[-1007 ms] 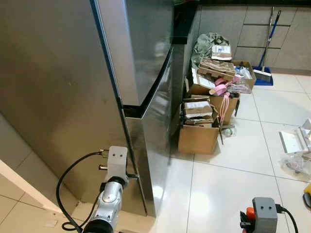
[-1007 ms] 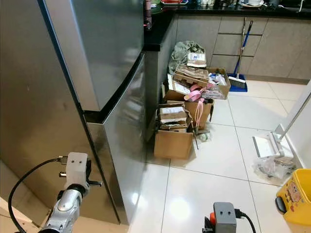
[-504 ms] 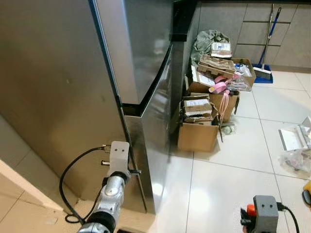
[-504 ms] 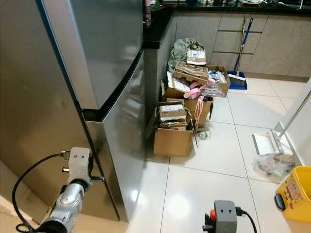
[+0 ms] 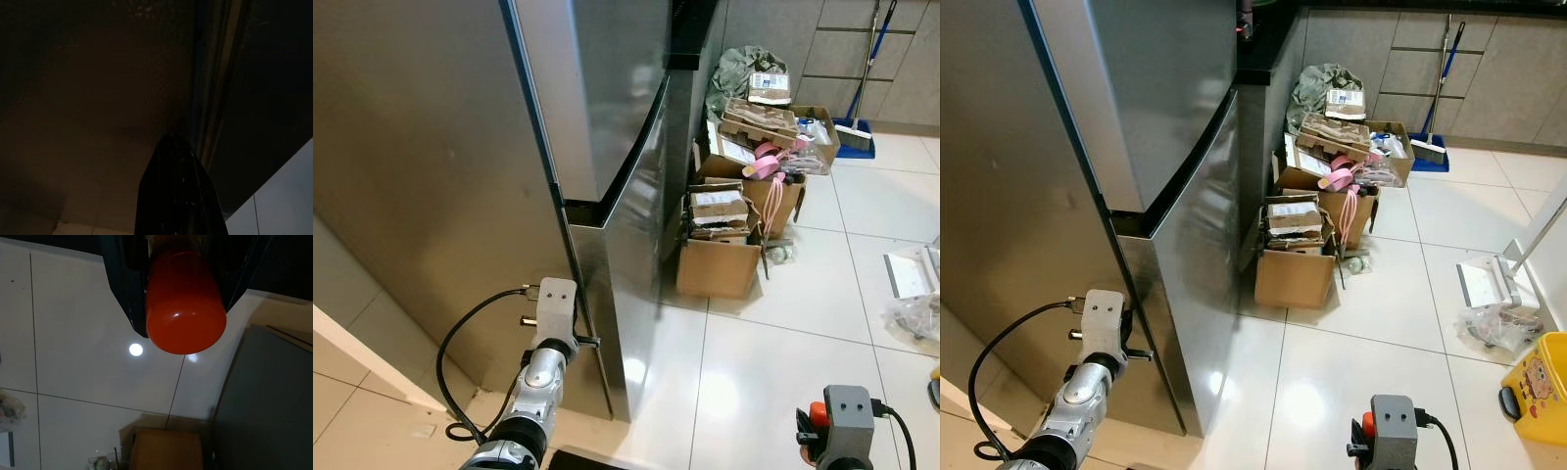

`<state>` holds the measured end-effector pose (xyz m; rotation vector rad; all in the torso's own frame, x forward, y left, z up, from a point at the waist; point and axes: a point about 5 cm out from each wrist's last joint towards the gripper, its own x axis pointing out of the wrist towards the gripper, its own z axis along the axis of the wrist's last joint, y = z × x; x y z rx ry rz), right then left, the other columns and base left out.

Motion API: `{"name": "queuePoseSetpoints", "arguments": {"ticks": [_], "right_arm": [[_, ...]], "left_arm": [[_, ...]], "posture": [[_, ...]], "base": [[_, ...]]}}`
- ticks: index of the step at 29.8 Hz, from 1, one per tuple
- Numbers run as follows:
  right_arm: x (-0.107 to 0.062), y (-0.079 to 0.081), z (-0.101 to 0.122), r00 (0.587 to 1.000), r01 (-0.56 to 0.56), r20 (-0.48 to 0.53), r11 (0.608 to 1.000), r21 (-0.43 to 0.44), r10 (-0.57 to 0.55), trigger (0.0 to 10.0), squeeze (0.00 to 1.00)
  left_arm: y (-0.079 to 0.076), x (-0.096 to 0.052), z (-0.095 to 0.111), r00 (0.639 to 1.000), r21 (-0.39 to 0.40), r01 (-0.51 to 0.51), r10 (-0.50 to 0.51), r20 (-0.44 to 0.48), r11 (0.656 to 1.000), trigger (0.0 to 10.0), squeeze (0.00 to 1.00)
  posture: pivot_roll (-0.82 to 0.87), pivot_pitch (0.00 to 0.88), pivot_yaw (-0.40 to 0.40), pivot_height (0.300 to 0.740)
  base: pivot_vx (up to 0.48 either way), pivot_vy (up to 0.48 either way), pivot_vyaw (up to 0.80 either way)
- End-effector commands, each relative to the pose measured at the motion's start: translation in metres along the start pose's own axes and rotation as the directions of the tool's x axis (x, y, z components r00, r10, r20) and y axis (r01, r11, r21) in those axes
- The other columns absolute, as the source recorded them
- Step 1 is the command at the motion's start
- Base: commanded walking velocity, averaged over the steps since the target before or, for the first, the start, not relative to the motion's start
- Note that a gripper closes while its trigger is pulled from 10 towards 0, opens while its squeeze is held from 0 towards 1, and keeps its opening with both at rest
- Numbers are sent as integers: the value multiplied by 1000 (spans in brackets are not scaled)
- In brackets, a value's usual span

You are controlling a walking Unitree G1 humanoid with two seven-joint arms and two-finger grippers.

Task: Restocking fridge

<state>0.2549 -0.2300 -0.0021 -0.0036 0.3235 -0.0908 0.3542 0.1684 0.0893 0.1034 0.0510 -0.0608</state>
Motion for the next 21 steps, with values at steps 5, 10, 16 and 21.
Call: {"name": "queuePoseSetpoints", "arguments": {"ticks": [5,10,16,21], "right_arm": [[-2,-3,-3,1000,20,-15,1000,19,-20,10000,0],[-2,-2,-3,1000,21,-11,1000,20,-21,10000,0],[-2,-2,-3,1000,22,-10,1000,21,-22,10000,0],[-2,-1,-2,1000,20,-10,1000,22,-20,10000,0]], "left_arm": [[-13,2,4,998,2,48,-48,32,999,10000,0],[-28,1,6,995,-11,94,-93,46,996,10000,0],[-38,2,8,990,-26,132,-130,62,991,10000,0],[-43,2,10,984,-18,164,-162,67,986,10000,0]], "posture": [[-57,212,33,740],[-58,210,37,740],[-58,210,37,740],[-55,209,36,740]], "base": [[0,0,0],[0,0,0],[0,0,0],[0,0,0]]}}
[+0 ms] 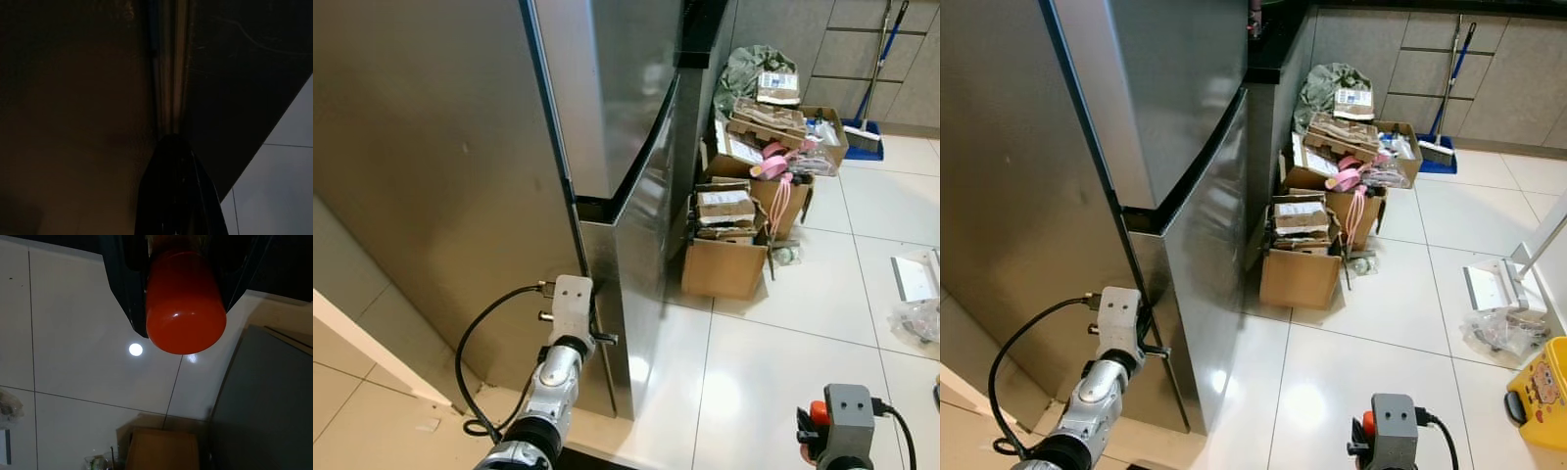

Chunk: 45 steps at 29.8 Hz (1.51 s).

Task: Restocking fridge

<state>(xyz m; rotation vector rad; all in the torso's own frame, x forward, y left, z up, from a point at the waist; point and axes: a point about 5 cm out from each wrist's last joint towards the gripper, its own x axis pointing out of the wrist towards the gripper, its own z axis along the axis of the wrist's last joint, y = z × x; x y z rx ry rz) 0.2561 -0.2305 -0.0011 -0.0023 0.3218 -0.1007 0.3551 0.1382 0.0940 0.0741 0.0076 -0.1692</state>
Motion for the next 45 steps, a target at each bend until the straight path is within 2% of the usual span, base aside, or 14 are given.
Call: {"name": "queuePoseSetpoints", "arguments": {"ticks": [1,9,10,11,34,35,36,37,38,39,40,41,42,45], "right_arm": [[-2,-1,-3,1000,11,-12,1000,19,-10,10000,0],[-1,-1,-2,1000,14,-9,1000,22,-14,10000,0],[0,0,-2,1000,15,-8,1000,22,-15,10000,0],[0,-1,-1,1000,16,-8,1000,23,-15,10000,0],[-1,0,-2,1000,19,-9,999,29,-19,10000,0],[-1,0,-3,1000,18,-10,999,30,-18,10000,0],[-1,0,-3,1000,18,-10,999,30,-18,10000,0],[-1,1,-3,1000,17,-10,999,30,-17,10000,0],[-1,2,-3,1000,15,-11,999,30,-15,10000,0],[-1,2,-3,1000,15,-11,999,30,-15,10000,0],[-1,3,-4,1000,12,-12,999,30,-12,10000,0],[-1,3,-4,1000,12,-12,999,30,-12,10000,0],[-1,3,-4,1000,12,-12,999,30,-11,10000,0],[-1,3,-4,1000,13,-13,999,31,-13,10000,0]], "left_arm": [[-14,2,2,998,4,59,-59,16,998,10000,0],[-9,5,7,999,8,51,-51,17,999,10000,0],[-8,5,7,999,4,49,-49,17,999,10000,361],[-7,6,8,999,0,48,-48,18,999,10000,1000],[-16,4,9,994,-58,106,-103,44,993,10000,1000],[-22,3,9,988,-72,152,-148,53,986,10000,839],[-22,3,9,988,-72,152,-148,53,986,10000,839],[-33,2,8,975,-80,218,-213,60,973,10000,86],[-46,-1,6,952,-95,304,-298,68,948,10000,0],[-46,-1,6,952,-95,304,-298,68,948,10000,0],[-69,-7,5,898,-115,440,-433,80,891,10000,0],[-69,-7,5,898,-115,440,-433,80,891,10000,0],[-76,-8,5,877,-124,480,-472,85,869,10000,0],[-100,-16,7,790,-165,613,-603,110,773,10000,0]], "posture": [[-55,208,37,740],[-57,206,40,740],[-58,204,41,740],[-58,204,41,740],[-54,198,45,740],[-54,199,44,740],[-54,199,44,740],[-52,199,43,740],[-51,201,42,740],[-51,201,42,740],[-51,202,42,740],[-51,202,42,740],[-51,202,42,740],[-52,202,44,740]], "base": [[0,0,0],[0,0,0],[0,0,0],[0,0,0],[0,0,0],[0,0,0],[0,0,0],[0,0,0],[0,0,0],[0,0,0],[0,0,0],[0,0,0],[0,0,0],[0,0,0]]}}
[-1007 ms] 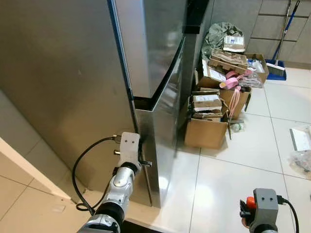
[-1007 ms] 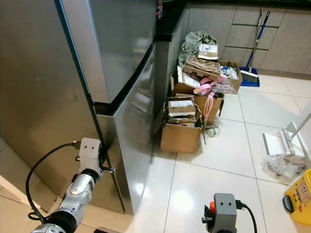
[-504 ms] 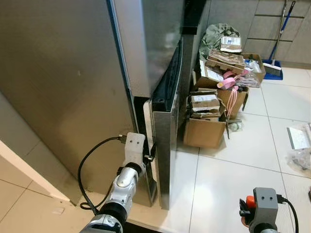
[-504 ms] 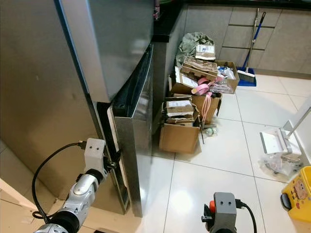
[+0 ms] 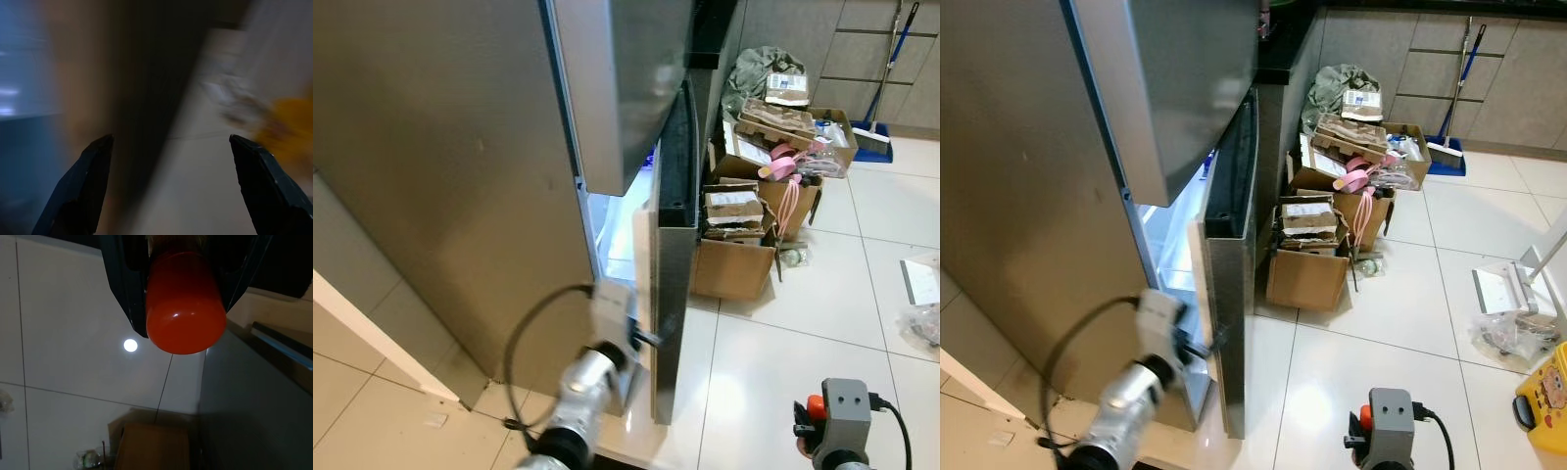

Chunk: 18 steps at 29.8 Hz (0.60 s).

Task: Restocking fridge

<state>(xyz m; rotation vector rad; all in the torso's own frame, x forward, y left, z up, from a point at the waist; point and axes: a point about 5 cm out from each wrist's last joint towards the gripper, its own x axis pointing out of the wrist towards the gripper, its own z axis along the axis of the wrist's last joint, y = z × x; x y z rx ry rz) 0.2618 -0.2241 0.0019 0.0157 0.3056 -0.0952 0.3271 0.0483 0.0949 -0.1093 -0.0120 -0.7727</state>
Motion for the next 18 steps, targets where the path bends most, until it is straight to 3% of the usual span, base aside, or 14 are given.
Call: {"name": "queuePoseSetpoints", "arguments": {"ticks": [1,8,18], "right_arm": [[-5,-4,-8,999,22,-28,1000,13,-21,10000,0],[-6,-4,-9,999,25,-30,1000,14,-24,10000,0],[-6,-4,-10,999,35,-29,999,22,-34,10000,0]], "left_arm": [[-8,1,-1,999,-25,54,-54,-1,998,10000,0],[-38,6,-3,971,-63,237,-238,1,969,10000,0],[-41,3,1,971,-40,238,-237,13,971,10000,0]], "posture": [[-52,202,44,740],[-52,201,47,740],[-54,196,59,740]], "base": [[0,0,0],[0,0,0],[0,0,0]]}}
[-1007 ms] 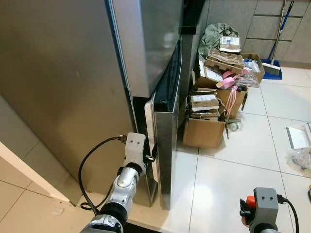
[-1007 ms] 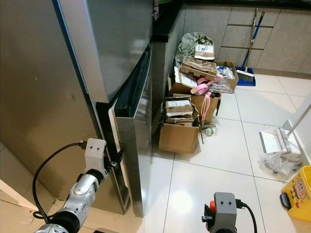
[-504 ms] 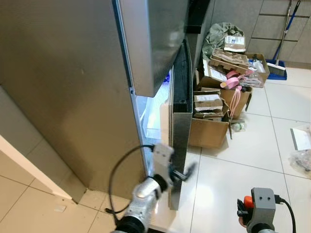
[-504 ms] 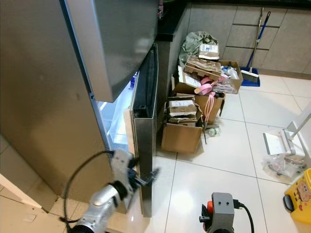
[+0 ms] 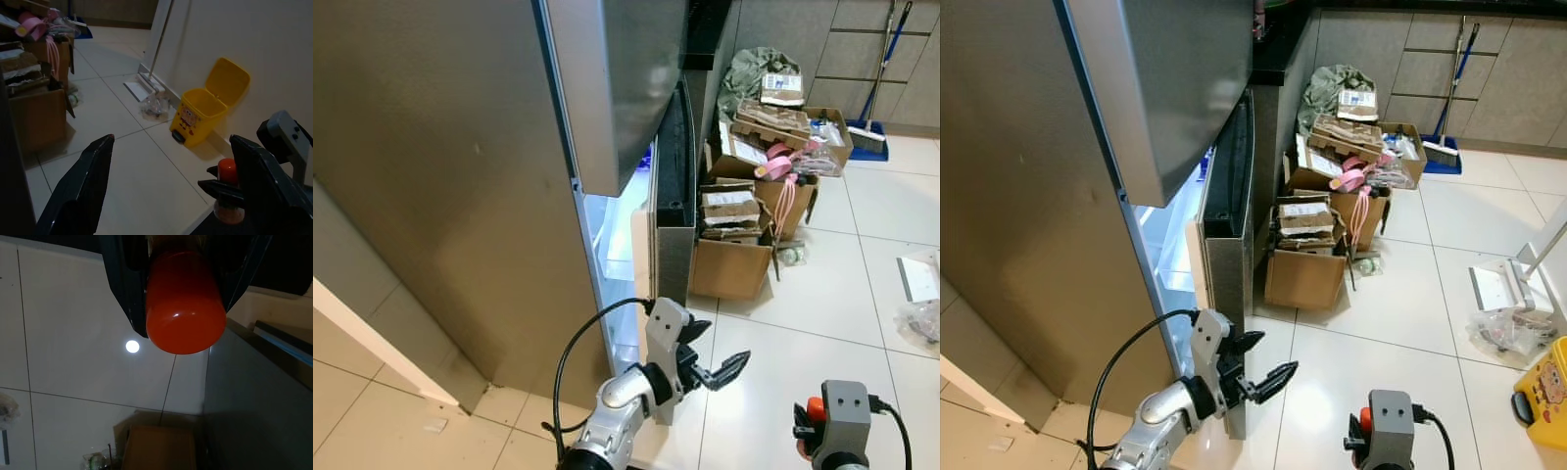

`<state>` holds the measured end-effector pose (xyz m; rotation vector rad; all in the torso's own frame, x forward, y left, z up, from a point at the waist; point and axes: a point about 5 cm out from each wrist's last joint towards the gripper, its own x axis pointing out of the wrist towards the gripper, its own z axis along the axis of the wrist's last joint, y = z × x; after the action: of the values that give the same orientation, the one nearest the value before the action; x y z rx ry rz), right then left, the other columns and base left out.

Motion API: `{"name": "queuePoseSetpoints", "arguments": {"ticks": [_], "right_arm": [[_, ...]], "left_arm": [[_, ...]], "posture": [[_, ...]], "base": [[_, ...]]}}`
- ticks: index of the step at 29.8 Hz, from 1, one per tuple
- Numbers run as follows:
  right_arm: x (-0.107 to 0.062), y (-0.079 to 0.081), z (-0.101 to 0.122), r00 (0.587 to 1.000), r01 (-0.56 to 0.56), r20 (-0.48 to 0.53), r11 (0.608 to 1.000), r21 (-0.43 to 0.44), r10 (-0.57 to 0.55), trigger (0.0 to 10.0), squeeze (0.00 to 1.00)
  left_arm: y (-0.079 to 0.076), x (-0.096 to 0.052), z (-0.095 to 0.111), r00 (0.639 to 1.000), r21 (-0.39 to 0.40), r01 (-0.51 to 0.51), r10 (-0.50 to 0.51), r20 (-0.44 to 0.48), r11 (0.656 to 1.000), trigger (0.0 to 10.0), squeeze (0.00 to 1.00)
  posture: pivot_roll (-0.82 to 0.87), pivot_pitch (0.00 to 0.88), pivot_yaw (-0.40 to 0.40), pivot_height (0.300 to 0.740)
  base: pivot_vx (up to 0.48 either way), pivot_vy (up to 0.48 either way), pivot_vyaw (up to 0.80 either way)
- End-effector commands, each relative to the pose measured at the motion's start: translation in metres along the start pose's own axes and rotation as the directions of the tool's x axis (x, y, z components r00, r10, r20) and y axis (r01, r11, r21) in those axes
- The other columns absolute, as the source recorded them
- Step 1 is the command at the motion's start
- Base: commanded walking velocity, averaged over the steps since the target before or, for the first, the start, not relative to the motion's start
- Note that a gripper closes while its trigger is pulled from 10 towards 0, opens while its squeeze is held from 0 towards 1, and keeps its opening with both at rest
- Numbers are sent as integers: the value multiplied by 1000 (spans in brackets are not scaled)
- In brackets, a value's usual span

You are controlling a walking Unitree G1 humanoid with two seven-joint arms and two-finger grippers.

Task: Restocking fridge

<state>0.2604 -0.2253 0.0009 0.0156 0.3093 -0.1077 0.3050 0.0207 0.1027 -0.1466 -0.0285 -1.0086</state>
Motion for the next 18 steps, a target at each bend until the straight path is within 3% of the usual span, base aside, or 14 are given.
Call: {"name": "queuePoseSetpoints", "arguments": {"ticks": [1,5,7,10,11,13,14,15,18], "right_arm": [[-5,-3,-9,999,23,-26,999,22,-23,10000,0],[-7,-3,-11,999,25,-32,999,24,-24,10000,0],[-7,-2,-12,999,25,-35,999,26,-24,10000,0],[-7,-1,-13,999,25,-36,999,29,-24,10000,0],[-7,-1,-13,999,25,-36,999,29,-24,10000,0],[-7,-1,-13,999,23,-37,999,29,-22,10000,0],[-7,-1,-13,999,23,-37,999,29,-22,10000,0],[-7,-1,-12,999,21,-38,999,29,-20,10000,0],[-6,-1,-12,999,18,-39,999,28,-17,10000,0]], "left_arm": [[-4,-1,-2,1000,-2,3,-3,-7,1000,10000,0],[-4,-13,-2,999,22,21,-20,-30,1000,10000,0],[0,-23,-5,997,66,-14,18,-72,998,10000,0],[16,-36,-11,979,125,-153,168,-117,980,10000,0],[16,-36,-11,979,125,-153,168,-117,980,10000,0],[33,-49,-14,942,166,-280,304,-143,945,10000,0],[33,-49,-14,942,166,-280,304,-143,945,10000,0],[44,-62,-13,911,167,-364,388,-139,916,10000,0],[48,-70,-10,899,162,-397,418,-131,904,10000,0]], "posture": [[-54,196,59,740],[-46,196,61,740],[-44,196,62,740],[-43,197,62,740],[-43,197,62,740],[-38,198,57,740],[-38,198,57,740],[-36,198,55,740],[-34,199,53,740]], "base": [[0,0,0],[0,0,0],[0,0,0],[0,0,0],[0,0,0],[0,0,0],[0,0,0],[0,0,0],[0,0,0]]}}
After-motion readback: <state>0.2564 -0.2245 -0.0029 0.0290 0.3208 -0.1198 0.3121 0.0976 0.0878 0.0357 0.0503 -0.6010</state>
